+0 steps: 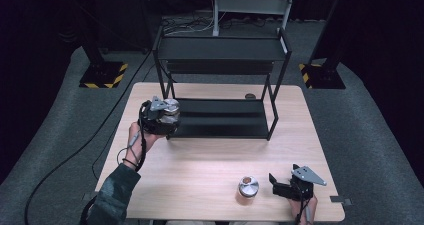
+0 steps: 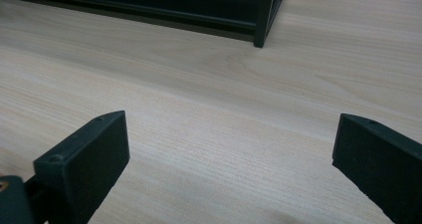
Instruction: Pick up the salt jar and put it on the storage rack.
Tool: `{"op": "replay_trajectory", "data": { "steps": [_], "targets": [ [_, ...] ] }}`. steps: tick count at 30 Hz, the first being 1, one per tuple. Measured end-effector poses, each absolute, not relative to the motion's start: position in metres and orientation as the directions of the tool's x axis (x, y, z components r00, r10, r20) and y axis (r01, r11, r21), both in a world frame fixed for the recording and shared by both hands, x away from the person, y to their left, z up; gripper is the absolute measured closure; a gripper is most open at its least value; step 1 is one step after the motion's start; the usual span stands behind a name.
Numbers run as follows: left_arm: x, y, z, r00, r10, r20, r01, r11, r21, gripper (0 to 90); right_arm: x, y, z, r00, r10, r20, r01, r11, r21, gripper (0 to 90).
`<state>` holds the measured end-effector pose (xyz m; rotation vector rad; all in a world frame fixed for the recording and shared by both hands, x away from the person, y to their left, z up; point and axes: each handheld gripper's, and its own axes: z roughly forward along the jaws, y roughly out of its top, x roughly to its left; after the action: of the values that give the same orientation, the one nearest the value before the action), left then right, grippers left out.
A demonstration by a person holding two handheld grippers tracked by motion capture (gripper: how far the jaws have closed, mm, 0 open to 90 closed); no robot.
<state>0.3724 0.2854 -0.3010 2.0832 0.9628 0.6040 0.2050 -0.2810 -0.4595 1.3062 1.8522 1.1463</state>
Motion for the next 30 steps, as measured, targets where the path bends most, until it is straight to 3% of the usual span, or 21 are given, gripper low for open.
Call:
{"op": "replay_trajectory", "data": {
  "steps": [30],
  "targets": [
    [0.385,0.283,-0.279,0.598,0.794,0.108,0.423,-0.428,0.799,30.7,0.205,-0.28,-0.459,-0.34,0.94,0.008,0.429,0.147,0.891,0.2]
  ]
}}
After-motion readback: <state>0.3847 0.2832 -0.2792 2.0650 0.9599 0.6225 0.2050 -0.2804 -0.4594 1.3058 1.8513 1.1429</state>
